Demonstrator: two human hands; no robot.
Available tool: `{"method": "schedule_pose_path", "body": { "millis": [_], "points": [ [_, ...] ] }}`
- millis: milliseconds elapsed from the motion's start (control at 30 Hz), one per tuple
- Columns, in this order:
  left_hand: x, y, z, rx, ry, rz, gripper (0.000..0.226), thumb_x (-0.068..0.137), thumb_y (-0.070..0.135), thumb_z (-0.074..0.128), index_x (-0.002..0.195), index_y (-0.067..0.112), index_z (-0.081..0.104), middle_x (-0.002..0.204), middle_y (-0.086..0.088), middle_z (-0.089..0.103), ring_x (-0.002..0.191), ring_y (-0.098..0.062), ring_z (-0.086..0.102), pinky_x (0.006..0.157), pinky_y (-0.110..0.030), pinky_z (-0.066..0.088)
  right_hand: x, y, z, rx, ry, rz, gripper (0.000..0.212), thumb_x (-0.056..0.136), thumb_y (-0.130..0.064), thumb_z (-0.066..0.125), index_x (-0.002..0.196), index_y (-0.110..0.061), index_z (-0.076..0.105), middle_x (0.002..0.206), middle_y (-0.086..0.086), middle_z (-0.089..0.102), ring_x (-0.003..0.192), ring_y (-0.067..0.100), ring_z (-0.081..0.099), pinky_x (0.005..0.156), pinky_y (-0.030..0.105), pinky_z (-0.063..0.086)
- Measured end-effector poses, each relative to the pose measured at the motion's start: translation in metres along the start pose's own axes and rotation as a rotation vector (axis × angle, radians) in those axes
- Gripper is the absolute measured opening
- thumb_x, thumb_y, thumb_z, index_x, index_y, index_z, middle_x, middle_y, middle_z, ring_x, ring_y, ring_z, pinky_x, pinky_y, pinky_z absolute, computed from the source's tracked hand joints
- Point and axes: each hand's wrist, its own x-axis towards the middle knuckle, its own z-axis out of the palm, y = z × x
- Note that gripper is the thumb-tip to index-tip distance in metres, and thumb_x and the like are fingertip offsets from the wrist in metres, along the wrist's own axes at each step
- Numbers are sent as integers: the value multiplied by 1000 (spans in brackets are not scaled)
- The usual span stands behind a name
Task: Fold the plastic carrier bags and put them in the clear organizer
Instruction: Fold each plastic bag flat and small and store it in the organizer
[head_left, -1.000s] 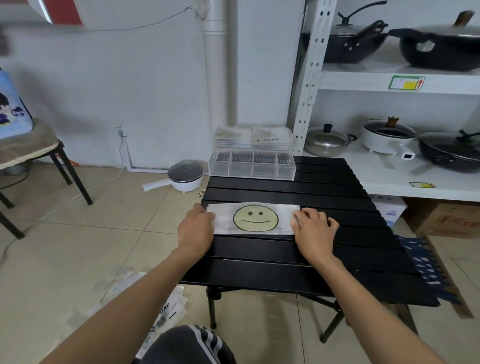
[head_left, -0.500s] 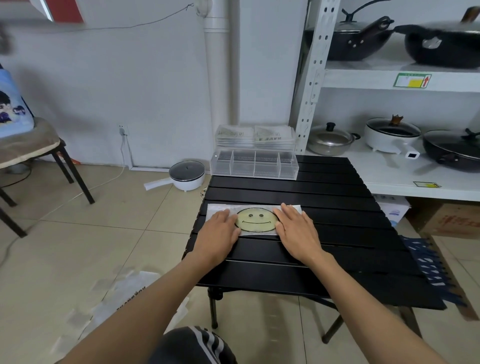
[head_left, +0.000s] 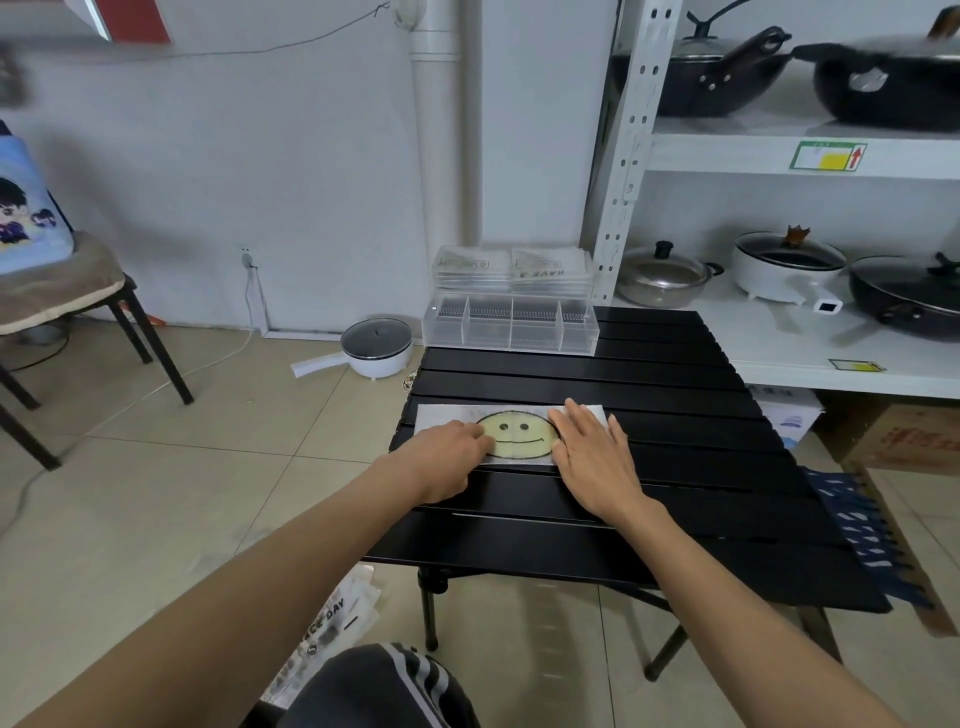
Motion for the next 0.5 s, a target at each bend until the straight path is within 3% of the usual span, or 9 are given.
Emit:
{"method": "schedule_pose_path", "body": {
  "millis": [133, 267, 400, 500],
  "points": [
    [7, 1, -4, 84, -2, 19, 52, 85, 0, 56, 133, 12, 41, 128, -12, 45, 109, -29, 51, 88, -44, 51, -6, -4, -2, -25, 215, -143, 44, 99, -36, 38, 141, -28, 48, 154, -3, 36, 146, 15, 24, 121, 50, 1],
    [9, 0, -5, 112, 42, 34, 49, 86, 1, 54, 132, 11, 42, 124, -11, 44, 107, -28, 50, 85, -42, 50, -14, -16, -3, 1, 166, -358, 44, 94, -52, 42, 129, -32, 58, 145, -9, 47, 143, 11, 30, 120, 51, 2],
    [9, -5, -7, -39, 78, 0, 52, 87, 0, 47, 136, 17, 45, 124, -6, 47, 112, -27, 50, 86, -38, 46, -10, -31, 0, 1, 191, -351, 33, 93, -34, 58, 125, -29, 62, 135, -7, 57, 130, 14, 48, 117, 46, 17],
    [5, -9, -11, -111, 35, -13, 55, 87, 6, 47, 140, 18, 41, 137, -4, 44, 122, -25, 46, 95, -38, 44, -3, -38, -2, -55, 232, -301, 26, 91, -18, 60, 114, -26, 69, 118, -5, 66, 109, 19, 58, 97, 37, 37]
  ]
}}
